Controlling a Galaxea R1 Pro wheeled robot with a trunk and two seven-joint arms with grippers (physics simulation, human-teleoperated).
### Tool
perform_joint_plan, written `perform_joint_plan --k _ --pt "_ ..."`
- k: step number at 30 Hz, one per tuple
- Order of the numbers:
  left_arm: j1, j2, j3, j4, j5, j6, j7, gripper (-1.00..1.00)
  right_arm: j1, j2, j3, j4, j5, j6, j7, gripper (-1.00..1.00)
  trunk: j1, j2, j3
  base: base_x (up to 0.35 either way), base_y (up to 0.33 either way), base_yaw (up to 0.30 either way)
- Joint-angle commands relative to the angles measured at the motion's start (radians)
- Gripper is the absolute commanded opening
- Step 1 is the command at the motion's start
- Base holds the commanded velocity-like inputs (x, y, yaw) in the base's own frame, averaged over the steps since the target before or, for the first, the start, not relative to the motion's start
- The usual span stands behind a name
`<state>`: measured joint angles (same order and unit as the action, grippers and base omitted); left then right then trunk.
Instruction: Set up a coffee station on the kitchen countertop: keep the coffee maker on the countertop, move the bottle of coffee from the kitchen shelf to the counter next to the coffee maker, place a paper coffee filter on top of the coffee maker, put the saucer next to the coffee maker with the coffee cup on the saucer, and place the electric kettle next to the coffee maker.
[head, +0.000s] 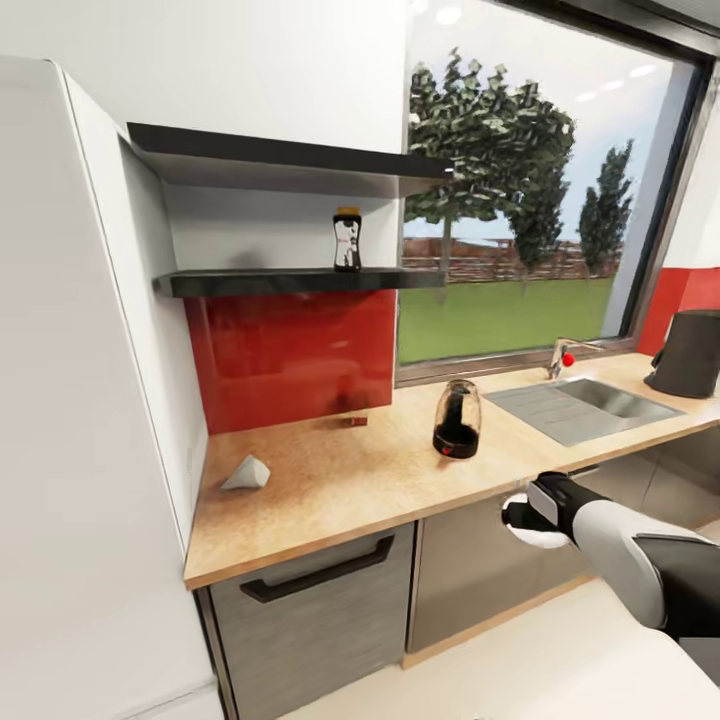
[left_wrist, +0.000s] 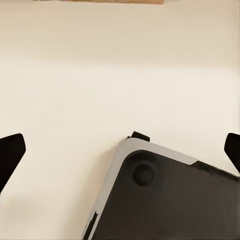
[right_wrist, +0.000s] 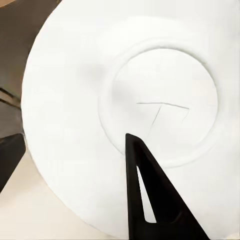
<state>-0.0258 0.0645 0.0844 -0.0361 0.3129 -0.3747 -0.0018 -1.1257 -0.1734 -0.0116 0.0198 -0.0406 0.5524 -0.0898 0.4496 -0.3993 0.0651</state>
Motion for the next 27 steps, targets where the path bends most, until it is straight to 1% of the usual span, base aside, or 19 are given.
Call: perform_joint_plan --k 1,4,6,7,9,10,11,12,13,14,15,16,17,18,21,23,24,27 --pt "0.000 0.000 0.008 0.001 -0.005 -0.003 0.000 1.00 0.000 -0.007 -0.004 0.004 -0.006 -0.002 -0.005 -1.00 0.000 -0.001 0.001 0.000 0.000 -0.245" --pt "0.000 0.000 0.008 0.001 -0.005 -0.003 0.000 1.00 0.008 -0.044 -0.004 0.011 -0.007 -0.008 -0.002 -1.00 0.000 -0.001 0.004 0.000 0.000 -0.245" --pt "0.000 0.000 0.008 0.001 -0.005 -0.003 -0.001 1.00 0.018 -0.063 -0.004 0.013 -0.007 -0.013 -0.001 -1.00 0.000 -0.001 0.007 0.000 0.000 -0.245" --pt "0.000 0.000 0.008 0.001 -0.005 -0.003 -0.001 1.00 0.023 -0.066 -0.004 0.013 -0.007 -0.015 -0.001 -1.00 0.000 -0.001 0.008 0.000 0.000 -0.245" --pt "0.000 0.000 0.008 0.001 -0.003 -0.002 -0.005 1.00 0.052 -0.073 -0.004 0.014 -0.006 -0.029 -0.001 -1.00 0.000 -0.001 0.010 0.000 0.000 -0.237" --pt "0.000 0.000 0.010 0.001 -0.001 -0.001 -0.006 1.00 0.061 -0.073 -0.004 0.014 -0.005 -0.034 -0.001 -1.00 0.000 -0.001 0.011 0.000 0.000 -0.225" --pt "0.000 0.000 0.013 0.001 0.002 0.000 -0.008 1.00 0.083 -0.071 -0.004 0.014 0.000 -0.044 -0.001 -1.00 0.000 -0.001 0.012 0.000 0.000 -0.217" --pt "0.000 0.000 0.016 0.001 0.003 0.002 -0.010 1.00 0.110 -0.067 -0.004 0.014 0.012 -0.055 -0.001 -1.00 0.000 -0.001 0.013 0.000 0.000 -0.211" --pt "0.000 0.000 0.019 0.000 0.005 0.005 -0.010 1.00 0.154 -0.062 -0.004 0.014 0.038 -0.078 -0.002 -1.00 0.000 -0.001 0.014 0.000 0.000 -0.206" --pt "0.000 0.000 0.020 0.000 0.006 0.005 -0.010 1.00 0.167 -0.061 -0.004 0.014 0.047 -0.086 -0.002 -1.00 0.000 -0.001 0.014 0.000 0.000 -0.205" --pt "0.000 0.000 0.021 0.000 0.007 0.009 -0.010 1.00 0.209 -0.060 -0.004 0.014 0.069 -0.112 -0.002 -1.00 0.000 -0.001 0.015 0.000 0.000 -0.203" --pt "0.000 0.000 0.022 -0.001 0.008 0.011 -0.010 1.00 0.239 -0.061 -0.004 0.014 0.079 -0.129 -0.002 -1.00 0.000 -0.001 0.016 0.000 0.000 -0.203" --pt "0.000 0.000 0.023 -0.001 0.012 0.013 -0.010 1.00 0.285 -0.064 -0.004 0.014 0.088 -0.156 -0.002 -1.00 0.000 -0.001 0.017 0.000 0.000 -0.202" --pt "0.000 0.000 0.023 -0.001 0.013 0.013 -0.010 1.00 0.301 -0.064 -0.004 0.014 0.090 -0.167 -0.002 -1.00 0.000 -0.001 0.017 0.000 0.000 -0.202" --pt "0.000 -0.001 0.022 -0.002 0.022 0.022 -0.010 1.00 0.388 -0.067 -0.003 0.014 0.096 -0.233 -0.006 -1.00 0.000 -0.001 0.020 0.000 0.000 -0.201" --pt "0.000 -0.002 0.022 -0.004 0.024 0.040 -0.010 1.00 0.450 -0.067 -0.003 0.014 0.099 -0.267 -0.008 -1.00 0.000 -0.001 0.021 0.000 0.000 -0.196" --pt "0.000 -0.003 0.022 -0.005 0.024 0.059 -0.010 1.00 0.500 -0.064 -0.002 0.014 0.112 -0.302 -0.009 -1.00 0.000 -0.001 0.022 0.000 0.000 -0.185" --pt "0.000 -0.003 0.022 -0.005 0.024 0.085 -0.011 1.00 0.597 -0.060 -0.003 0.015 0.152 -0.388 -0.007 -1.00 0.000 -0.001 0.024 0.000 0.000 -0.175"
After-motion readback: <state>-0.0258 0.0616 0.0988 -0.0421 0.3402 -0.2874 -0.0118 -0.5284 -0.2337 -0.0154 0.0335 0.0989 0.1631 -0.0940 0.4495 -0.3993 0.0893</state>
